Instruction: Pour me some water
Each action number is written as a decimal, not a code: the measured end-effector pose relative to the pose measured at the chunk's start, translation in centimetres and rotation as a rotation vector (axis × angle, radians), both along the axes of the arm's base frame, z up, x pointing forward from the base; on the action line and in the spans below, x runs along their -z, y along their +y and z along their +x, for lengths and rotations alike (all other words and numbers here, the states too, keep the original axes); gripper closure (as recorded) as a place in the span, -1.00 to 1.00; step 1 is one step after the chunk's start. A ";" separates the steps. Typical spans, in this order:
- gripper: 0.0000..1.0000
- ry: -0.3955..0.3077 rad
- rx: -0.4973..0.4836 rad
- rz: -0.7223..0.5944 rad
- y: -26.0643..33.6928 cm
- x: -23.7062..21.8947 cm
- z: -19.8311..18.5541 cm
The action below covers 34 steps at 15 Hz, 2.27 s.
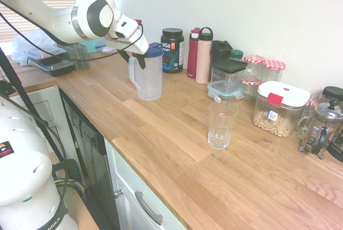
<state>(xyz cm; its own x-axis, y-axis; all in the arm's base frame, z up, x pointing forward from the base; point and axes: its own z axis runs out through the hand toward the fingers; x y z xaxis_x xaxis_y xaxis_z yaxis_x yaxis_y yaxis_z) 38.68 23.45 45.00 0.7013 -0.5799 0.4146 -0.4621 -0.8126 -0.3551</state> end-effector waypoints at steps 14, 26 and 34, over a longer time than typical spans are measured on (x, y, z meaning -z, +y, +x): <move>1.00 0.012 0.018 0.007 -0.7 0.4 0.4; 1.00 0.198 0.129 -0.057 -11.6 -3.7 -8.7; 1.00 0.340 0.150 -0.036 -25.0 -8.3 -16.6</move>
